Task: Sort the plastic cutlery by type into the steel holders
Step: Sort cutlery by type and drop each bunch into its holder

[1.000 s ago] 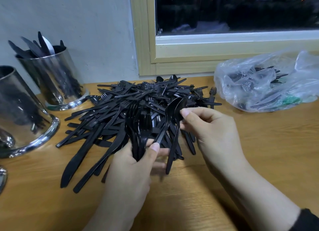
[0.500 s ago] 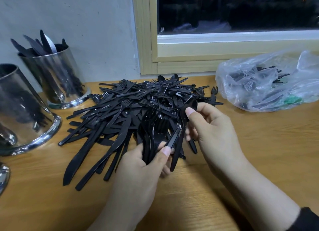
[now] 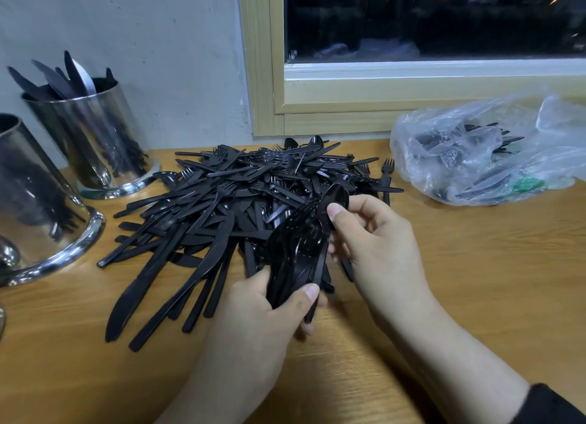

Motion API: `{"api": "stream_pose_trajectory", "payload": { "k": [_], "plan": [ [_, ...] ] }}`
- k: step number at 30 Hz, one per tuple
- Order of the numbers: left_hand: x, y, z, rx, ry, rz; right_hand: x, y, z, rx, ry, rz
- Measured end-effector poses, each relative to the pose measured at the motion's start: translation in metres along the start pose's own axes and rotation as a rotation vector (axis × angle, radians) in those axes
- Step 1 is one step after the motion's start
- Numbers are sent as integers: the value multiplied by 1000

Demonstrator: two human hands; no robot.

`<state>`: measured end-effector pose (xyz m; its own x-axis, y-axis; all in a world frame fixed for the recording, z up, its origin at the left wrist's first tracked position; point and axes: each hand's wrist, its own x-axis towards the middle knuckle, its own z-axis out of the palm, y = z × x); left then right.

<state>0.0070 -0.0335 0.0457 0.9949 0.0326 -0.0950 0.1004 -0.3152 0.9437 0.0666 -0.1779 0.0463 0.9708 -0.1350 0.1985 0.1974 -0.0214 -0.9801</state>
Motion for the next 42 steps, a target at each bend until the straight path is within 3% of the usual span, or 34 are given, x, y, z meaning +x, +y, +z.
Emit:
{"api": "stream_pose_trajectory", "payload": {
  "k": [4, 11, 19, 27, 42],
  "plan": [
    [2, -8, -1, -52, 41, -4, 8, -5, -9, -125, -34, -47],
    [11, -24, -3, -141, 151, -36, 51, 13, -71, -461, 171, -70],
    [14, -29, -5, -192, 188, -11, 65, 39, -55, -1120, -161, -87],
    [15, -31, -4, -179, 212, 41, 71, 47, -43, -1159, -123, -52],
    [15, -30, -4, -181, 222, 4, 73, 52, -46, -1176, -25, -158]
  ]
}}
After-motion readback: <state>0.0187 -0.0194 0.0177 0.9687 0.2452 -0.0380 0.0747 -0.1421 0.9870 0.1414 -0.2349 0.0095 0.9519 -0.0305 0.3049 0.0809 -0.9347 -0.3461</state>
